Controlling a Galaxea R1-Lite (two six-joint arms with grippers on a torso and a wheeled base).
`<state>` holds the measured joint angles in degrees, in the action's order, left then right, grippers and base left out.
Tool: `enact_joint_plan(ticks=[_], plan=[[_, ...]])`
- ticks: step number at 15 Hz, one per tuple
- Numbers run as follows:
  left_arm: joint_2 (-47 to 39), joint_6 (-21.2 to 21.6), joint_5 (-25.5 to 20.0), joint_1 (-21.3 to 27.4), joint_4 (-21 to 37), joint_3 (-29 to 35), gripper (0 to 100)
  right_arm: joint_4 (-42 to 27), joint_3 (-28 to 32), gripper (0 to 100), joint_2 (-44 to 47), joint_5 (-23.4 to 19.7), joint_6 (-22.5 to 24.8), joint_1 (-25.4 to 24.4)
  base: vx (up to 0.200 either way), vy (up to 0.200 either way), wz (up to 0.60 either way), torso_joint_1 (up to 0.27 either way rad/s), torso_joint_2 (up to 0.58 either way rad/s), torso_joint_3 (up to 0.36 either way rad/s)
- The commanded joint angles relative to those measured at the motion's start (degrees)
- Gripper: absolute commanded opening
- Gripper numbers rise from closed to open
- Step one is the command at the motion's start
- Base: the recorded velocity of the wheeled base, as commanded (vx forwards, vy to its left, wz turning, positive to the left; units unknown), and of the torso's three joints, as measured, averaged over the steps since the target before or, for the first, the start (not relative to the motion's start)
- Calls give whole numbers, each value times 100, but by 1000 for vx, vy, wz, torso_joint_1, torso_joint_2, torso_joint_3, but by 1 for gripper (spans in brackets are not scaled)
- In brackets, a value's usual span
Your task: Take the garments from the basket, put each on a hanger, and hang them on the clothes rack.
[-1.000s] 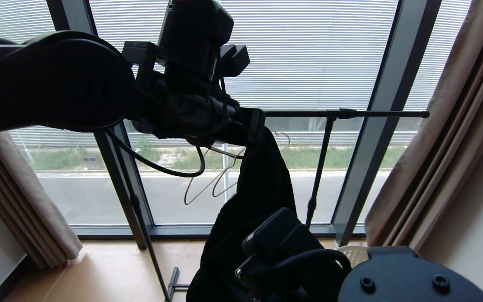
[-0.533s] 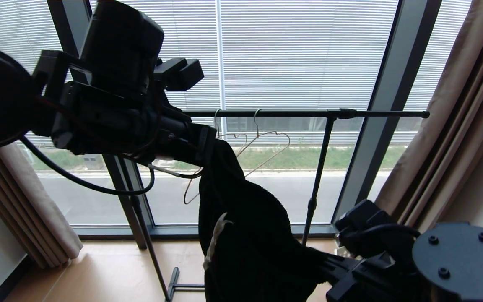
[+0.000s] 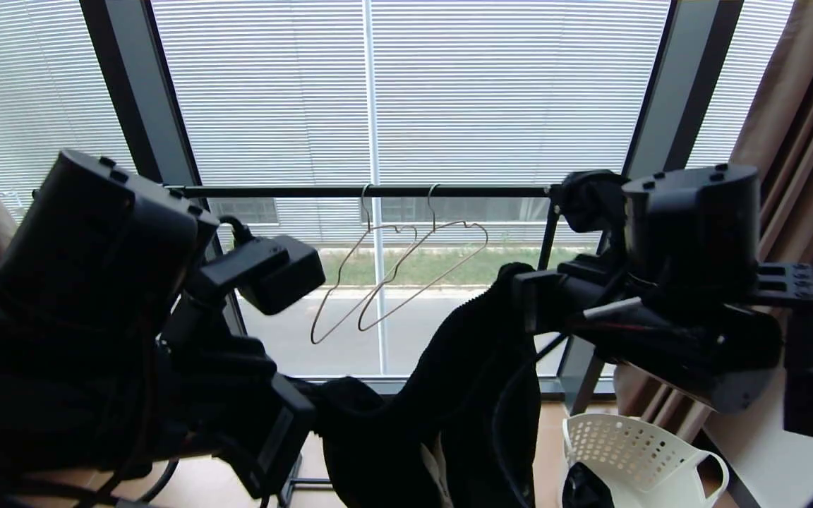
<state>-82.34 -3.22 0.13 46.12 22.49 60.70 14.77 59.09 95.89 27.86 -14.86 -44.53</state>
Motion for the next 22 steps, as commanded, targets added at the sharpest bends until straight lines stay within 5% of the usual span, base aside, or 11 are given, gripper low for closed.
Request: enact_joint_plan(ticks=[1, 4, 7, 11, 17, 22], plan=[[218, -91, -5, 389, -8, -383, 0, -1, 929, 0, 896, 1, 1, 24, 0, 0, 0, 0, 0, 0], [-204, -847, -13, 1013, -228, -313, 0, -177, 2045, 0, 1652, 1, 9, -267, 0, 0, 0, 0, 0, 0], [-599, -1489, -13, 1145, -1027, -286, 0, -186, 2080, 0, 1758, 1, -8, -442, 0, 0, 0, 0, 0, 0], [-582, -1796, 4, 1128, -1054, -304, 0, -150, 1931, 0, 1661, 1, -61, -469, 0, 0, 0, 0, 0, 0], [332, -1770, 39, 301, -1036, -1078, 0, -115, 525, 0, 290, 45, -368, -82, 0, 0, 0, 0, 0, 0], [60, -1128, 4, -868, -1397, -893, 0, -115, -829, 0, -967, 45, -377, 15, 0, 0, 0, 0, 0, 0]])
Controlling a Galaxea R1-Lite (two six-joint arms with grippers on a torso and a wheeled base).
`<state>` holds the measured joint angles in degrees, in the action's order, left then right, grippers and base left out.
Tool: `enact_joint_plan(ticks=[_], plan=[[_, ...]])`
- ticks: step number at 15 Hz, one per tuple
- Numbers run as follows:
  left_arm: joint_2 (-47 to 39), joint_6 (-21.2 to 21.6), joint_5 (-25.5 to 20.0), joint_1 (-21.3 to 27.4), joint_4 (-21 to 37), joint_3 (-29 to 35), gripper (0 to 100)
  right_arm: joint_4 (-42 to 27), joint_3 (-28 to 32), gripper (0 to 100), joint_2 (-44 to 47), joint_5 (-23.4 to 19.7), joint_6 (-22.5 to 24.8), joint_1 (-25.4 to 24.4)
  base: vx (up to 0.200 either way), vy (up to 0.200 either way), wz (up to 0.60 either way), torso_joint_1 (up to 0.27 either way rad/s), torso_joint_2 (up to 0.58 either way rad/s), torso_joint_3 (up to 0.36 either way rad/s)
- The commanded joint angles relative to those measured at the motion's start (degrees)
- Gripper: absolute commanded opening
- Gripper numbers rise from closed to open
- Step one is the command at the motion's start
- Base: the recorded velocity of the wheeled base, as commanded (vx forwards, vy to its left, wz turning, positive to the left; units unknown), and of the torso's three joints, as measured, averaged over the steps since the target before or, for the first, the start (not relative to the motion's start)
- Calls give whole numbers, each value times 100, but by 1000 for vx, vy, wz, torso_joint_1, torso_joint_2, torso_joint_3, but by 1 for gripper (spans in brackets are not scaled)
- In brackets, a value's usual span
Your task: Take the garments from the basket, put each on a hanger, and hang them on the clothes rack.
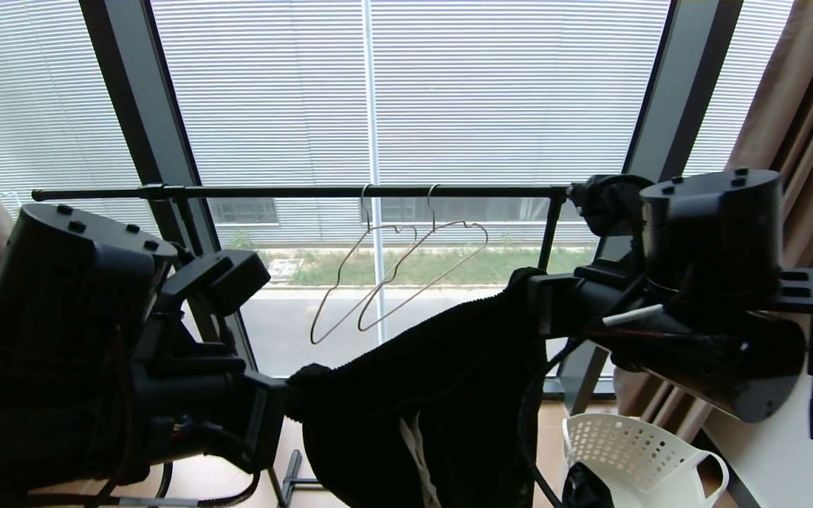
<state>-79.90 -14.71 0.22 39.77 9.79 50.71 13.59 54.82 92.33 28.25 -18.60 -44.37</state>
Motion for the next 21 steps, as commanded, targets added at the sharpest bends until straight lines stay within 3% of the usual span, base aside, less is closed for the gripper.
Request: enact_joint_plan(ticks=[1, 3, 6, 16, 17, 21], plan=[[-395, 21, 4, -268, -302, 246, 0, 3, -692, 0, -804, -3, 6, -115, 0, 0, 0, 0, 0, 0], [-650, 12, 22, -285, -355, 536, 0, 29, -1149, 0, -963, -38, -47, -221, 0, 0, 0, 0, 0, 0], [-1028, -5, 40, -338, -355, 1204, 0, 961, -1993, 0, -884, -56, -232, -326, 0, 0, 0, 0, 0, 0], [-1415, -5, 57, -303, -320, 2021, 0, 1163, -2344, 0, -444, -100, -249, -318, 0, 0, 0, 0, 0, 0], [-1485, -5, 92, -303, -320, 2153, 0, 1163, -2459, 100, -444, -118, -240, -318, 0, 0, 0, 0, 0, 0], [-1731, -5, 330, -294, -293, 2786, 0, 1198, -2907, 100, -400, -434, 50, -335, 0, 0, 0, 0, 0, 0]])
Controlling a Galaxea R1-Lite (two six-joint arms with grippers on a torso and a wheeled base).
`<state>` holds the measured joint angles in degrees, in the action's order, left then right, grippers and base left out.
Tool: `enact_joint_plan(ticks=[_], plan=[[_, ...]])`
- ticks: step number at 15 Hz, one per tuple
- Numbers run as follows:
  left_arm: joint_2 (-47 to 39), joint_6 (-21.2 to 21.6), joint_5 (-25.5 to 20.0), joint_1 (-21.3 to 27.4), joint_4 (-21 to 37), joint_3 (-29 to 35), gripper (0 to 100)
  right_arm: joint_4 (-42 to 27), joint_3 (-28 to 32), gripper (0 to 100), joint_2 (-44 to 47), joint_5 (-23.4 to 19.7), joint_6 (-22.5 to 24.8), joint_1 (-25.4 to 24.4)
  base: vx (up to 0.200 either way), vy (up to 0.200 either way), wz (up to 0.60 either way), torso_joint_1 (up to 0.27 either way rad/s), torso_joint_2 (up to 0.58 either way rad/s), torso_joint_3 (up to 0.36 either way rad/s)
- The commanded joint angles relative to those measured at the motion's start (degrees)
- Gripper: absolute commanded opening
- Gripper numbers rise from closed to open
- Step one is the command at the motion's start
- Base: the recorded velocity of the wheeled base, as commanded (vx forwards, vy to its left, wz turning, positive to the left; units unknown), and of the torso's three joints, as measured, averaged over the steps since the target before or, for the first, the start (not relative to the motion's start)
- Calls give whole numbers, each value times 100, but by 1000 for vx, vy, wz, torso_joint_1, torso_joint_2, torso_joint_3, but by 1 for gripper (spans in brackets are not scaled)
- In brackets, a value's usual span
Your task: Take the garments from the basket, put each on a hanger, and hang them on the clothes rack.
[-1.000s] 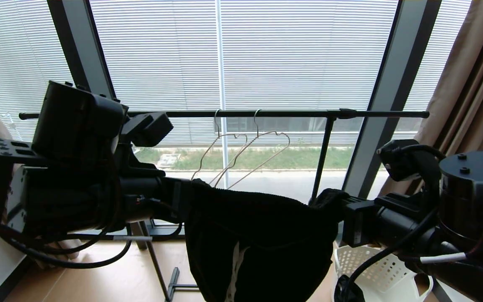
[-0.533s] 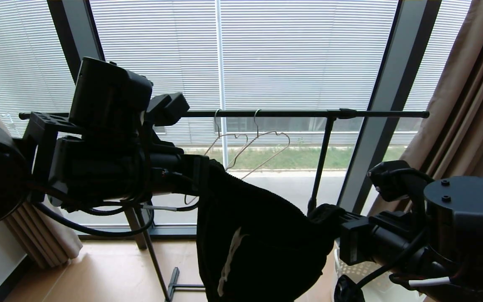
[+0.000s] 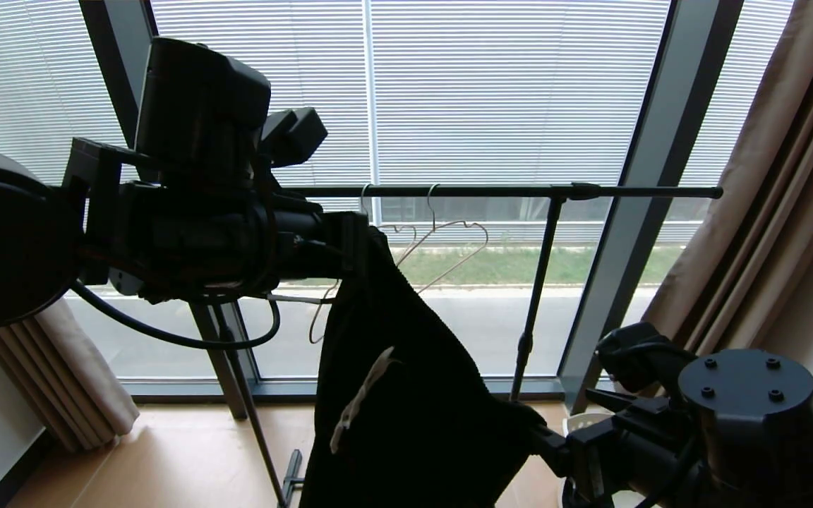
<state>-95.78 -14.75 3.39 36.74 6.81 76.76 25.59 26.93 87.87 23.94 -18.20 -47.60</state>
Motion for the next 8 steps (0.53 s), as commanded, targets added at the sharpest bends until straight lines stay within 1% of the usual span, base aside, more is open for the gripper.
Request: enact_joint_plan(ticks=[1, 2, 3, 5, 6, 7, 8], plan=[[-169, -2, 65, 8, 4, 243, 0, 8, -179, 100, 64, -48, 89, -21, 0, 0, 0, 0, 0, 0], [-195, 16, 206, 44, 4, 357, 0, 175, -250, 100, 125, -215, 212, -118, 0, 0, 0, 0, 0, 0], [-204, 16, 268, 52, 4, 374, 0, 315, -302, 100, 169, -320, 238, -161, 0, 0, 0, 0, 0, 0], [-204, 16, 355, 52, 4, 383, 0, 412, -311, 100, 187, -390, 440, -214, 0, 0, 0, 0, 0, 0], [-204, 16, 426, 52, 4, 366, 0, 588, -320, 100, 125, -619, 748, -223, 0, 0, 0, 0, 0, 0], [-204, 16, 426, 52, 4, 366, 0, 588, -320, 100, 125, -619, 748, -223, 0, 0, 0, 0, 0, 0], [-195, 16, 478, 61, 4, 313, 0, 1036, -258, 100, 11, -962, 1214, -214, 0, 0, 0, 0, 0, 0]])
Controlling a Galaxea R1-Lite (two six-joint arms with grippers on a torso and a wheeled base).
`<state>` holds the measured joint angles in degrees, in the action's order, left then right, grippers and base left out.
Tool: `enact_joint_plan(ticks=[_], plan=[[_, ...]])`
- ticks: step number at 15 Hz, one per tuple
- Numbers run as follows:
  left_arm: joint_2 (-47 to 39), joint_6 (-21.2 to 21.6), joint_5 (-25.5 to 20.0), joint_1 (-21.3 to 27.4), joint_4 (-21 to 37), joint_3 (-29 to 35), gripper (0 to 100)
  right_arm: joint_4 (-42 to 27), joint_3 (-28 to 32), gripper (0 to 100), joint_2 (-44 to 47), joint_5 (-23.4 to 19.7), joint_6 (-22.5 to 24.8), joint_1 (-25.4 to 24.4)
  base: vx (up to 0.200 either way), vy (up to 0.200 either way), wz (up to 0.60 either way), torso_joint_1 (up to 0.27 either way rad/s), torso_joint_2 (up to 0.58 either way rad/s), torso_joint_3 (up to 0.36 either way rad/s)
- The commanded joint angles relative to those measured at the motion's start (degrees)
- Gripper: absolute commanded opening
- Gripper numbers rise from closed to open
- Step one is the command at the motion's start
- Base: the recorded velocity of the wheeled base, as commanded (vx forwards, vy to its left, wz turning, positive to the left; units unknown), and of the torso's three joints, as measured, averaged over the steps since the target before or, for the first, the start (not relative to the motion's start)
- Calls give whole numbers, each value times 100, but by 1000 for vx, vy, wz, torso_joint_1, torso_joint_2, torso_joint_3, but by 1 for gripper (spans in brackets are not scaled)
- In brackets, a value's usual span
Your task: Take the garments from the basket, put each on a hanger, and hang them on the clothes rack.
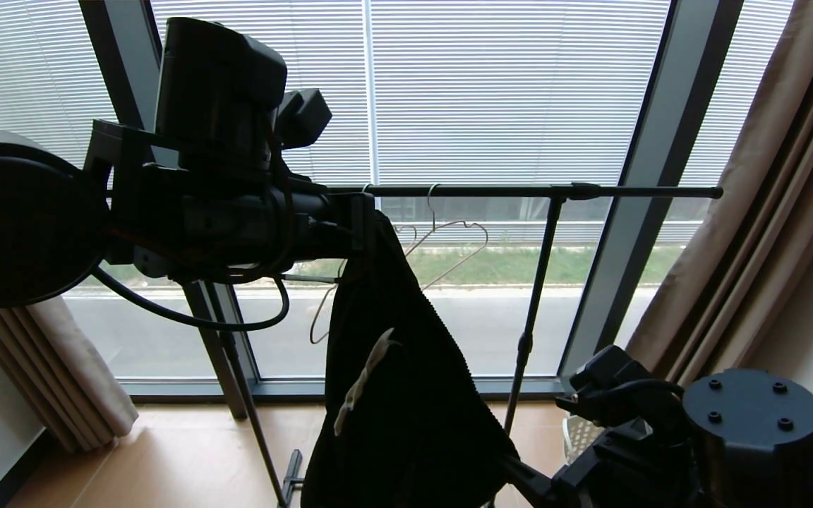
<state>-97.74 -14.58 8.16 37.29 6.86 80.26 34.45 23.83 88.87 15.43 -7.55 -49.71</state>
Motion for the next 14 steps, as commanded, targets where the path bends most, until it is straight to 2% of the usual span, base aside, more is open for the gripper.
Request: enact_joint_plan(ticks=[1, 6, 9, 10, 11, 12, 14], plan=[[10, -1, 19, 6, -1, -81, 0, 317, 113, 100, -80, -128, 262, 6, 0, 0, 0, 0, 0, 0], [27, -1, 107, 129, -10, -239, 0, 387, 649, 100, -72, -120, 429, -12, 0, 0, 0, 0, 0, 0], [36, -1, 195, 296, -10, -301, 0, 220, 1361, 100, 210, -67, 711, -320, 0, 0, 0, 0, 0, 0], [63, -1, 257, 349, -10, -345, 0, 27, 1844, 100, 465, 30, 851, -443, 0, 0, 0, 0, 0, 0], [63, -1, 257, 349, -10, -345, 0, 27, 1844, 100, 465, 30, 851, -443, 0, 0, 0, 0, 0, 0], [168, 8, 283, 393, -10, -424, 0, -202, 2468, 100, 895, 171, 869, -504, 0, 0, 0, 0, 0, 0], [282, 8, 292, 437, -10, -512, 0, -158, 2697, 100, 1238, 250, 842, -487, 0, 0, 0, 0, 0, 0]])
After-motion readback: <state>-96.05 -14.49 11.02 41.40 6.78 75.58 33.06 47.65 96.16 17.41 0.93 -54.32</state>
